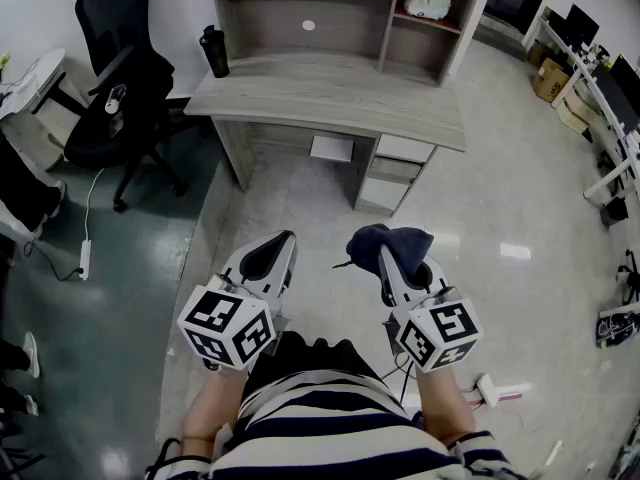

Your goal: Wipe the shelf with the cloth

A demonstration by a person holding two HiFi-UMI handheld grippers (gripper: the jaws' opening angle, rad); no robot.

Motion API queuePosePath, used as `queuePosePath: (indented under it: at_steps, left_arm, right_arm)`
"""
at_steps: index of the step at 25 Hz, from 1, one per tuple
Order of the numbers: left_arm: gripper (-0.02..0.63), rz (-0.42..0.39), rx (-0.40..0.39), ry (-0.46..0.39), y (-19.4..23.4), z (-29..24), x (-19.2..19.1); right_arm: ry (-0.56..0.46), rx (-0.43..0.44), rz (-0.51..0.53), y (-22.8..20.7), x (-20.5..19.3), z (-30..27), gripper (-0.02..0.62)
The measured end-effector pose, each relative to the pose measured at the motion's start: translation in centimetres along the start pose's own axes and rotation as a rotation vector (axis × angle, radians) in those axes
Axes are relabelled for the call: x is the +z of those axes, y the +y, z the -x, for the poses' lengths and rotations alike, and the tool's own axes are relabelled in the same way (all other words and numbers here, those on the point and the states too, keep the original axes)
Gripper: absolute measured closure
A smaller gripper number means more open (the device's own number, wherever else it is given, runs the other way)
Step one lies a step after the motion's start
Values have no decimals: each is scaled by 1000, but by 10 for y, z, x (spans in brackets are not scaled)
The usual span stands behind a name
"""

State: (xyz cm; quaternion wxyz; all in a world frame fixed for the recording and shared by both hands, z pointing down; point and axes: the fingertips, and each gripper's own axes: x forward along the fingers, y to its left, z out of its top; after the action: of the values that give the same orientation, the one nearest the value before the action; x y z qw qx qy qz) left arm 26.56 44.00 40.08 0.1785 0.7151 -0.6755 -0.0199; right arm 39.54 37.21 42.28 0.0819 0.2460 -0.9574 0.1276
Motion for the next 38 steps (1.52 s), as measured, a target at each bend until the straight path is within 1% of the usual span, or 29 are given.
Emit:
queuePosePath:
  at_steps: [5, 13, 19, 22, 25, 28, 32, 38]
  left_arm:
    - [591, 8, 5, 4, 6, -8, -1]
    - [591, 25, 4, 18, 39, -37, 7]
    - [591, 28, -2, 24, 80, -61, 23]
    - [591, 19, -8, 39, 99, -72, 30]
    - [591, 10, -14, 52, 122, -80, 37]
    - [591, 10, -17, 57, 143, -86, 43]
    - [591, 6, -25, 63, 163, -94, 49]
    - [591, 19, -19, 61, 184, -111, 56]
  right_arm:
    - [5, 1, -2, -6, -1, -9, 551]
    - [36, 5, -14, -14, 5, -47, 551]
    - [37, 3, 1, -20, 21, -96, 551]
    - [38, 9, -17, -19, 28, -122, 551]
    - [36, 22, -40, -12, 34, -154, 551]
    - [43, 37, -35, -3, 37, -180, 551]
    - [59, 41, -23, 2, 38, -203, 551]
    - [86, 33, -19, -11, 39, -236, 551]
